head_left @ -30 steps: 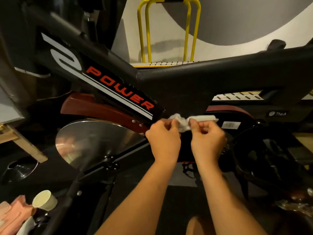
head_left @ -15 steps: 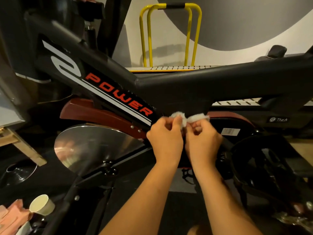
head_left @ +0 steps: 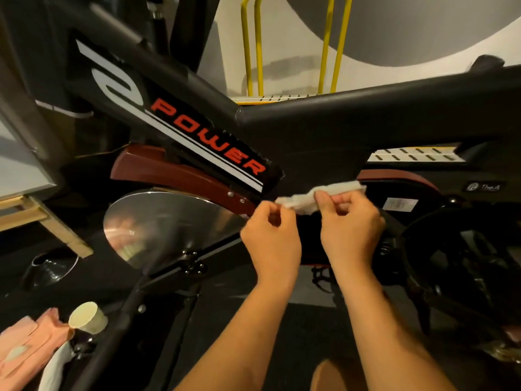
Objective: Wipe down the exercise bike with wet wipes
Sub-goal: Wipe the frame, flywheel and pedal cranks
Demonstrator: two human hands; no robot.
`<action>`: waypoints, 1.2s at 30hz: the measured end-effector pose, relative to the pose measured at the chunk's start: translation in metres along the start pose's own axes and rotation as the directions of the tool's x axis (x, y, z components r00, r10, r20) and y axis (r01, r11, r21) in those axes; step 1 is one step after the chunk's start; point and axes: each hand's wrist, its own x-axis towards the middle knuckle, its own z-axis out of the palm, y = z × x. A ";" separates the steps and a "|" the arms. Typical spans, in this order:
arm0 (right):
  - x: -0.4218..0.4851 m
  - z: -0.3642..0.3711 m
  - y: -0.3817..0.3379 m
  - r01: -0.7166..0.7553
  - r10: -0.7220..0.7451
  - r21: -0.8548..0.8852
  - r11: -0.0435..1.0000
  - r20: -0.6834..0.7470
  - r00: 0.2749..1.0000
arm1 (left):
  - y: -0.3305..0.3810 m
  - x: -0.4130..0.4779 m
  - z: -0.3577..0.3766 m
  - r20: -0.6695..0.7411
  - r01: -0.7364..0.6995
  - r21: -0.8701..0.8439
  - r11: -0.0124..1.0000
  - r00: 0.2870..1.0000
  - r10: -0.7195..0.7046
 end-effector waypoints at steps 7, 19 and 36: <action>-0.004 -0.008 0.011 0.069 -0.068 -0.092 0.993 0.010 0.998 | -0.018 -0.028 0.007 0.081 0.096 -0.084 0.992 0.993 -0.090; -0.022 0.014 0.035 0.643 -0.579 -0.457 0.614 0.293 0.761 | -0.055 -0.014 -0.035 -0.209 0.094 0.047 0.994 0.975 -0.082; -0.034 0.030 0.044 0.698 -0.621 -0.529 0.483 0.356 0.699 | -0.105 0.020 -0.064 0.144 -0.279 0.807 0.520 0.948 0.284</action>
